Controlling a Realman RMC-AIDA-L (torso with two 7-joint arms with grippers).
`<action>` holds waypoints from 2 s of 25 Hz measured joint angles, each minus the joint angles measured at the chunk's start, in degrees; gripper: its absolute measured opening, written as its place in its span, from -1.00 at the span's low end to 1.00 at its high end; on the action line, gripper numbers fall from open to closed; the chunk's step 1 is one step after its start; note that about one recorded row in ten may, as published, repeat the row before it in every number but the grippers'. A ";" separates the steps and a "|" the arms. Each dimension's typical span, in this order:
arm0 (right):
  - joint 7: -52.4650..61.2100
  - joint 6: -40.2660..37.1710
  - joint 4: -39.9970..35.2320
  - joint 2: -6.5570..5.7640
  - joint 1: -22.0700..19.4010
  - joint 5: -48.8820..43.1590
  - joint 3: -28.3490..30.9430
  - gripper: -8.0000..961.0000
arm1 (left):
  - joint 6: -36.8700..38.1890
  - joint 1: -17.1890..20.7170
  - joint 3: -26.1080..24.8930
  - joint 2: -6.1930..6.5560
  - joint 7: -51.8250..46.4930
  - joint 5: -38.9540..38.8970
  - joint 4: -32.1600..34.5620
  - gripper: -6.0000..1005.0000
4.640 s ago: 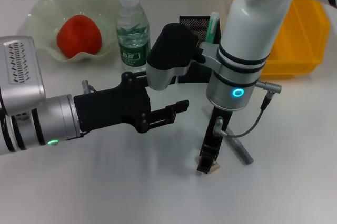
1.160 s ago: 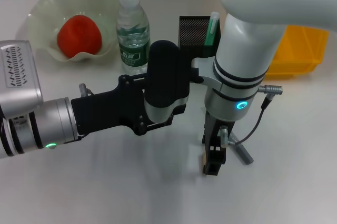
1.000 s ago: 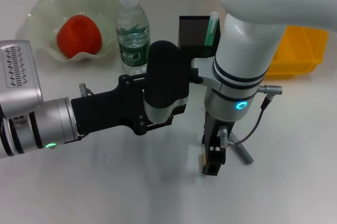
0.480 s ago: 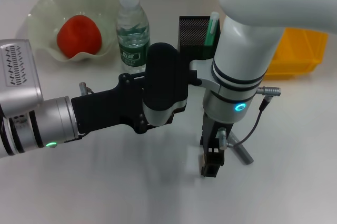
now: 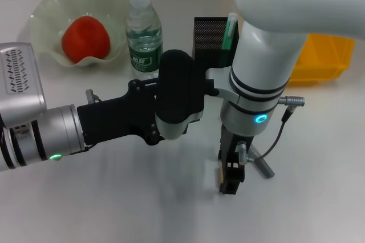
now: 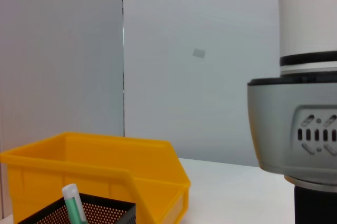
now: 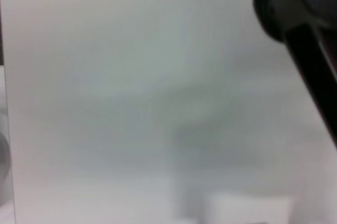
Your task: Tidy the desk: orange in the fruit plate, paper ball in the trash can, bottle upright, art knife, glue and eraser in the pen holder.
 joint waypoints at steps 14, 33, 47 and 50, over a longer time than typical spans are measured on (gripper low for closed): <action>0.16 -0.17 0.00 0.00 -0.33 0.06 -0.08 0.46 | 0.00 0.00 0.00 0.00 0.00 0.00 0.00 0.20; 0.67 -0.75 -1.11 0.00 -0.57 0.21 0.03 -0.03 | 0.36 0.08 0.00 0.00 0.00 0.00 0.00 0.20; 0.78 -1.17 -0.88 0.00 -0.68 0.21 0.12 -0.19 | 0.45 0.09 0.00 0.00 0.00 0.00 0.00 0.20; 0.77 -1.12 -1.42 0.00 -1.03 0.16 0.53 -0.19 | 0.43 0.09 0.00 0.00 -0.01 0.00 0.00 0.20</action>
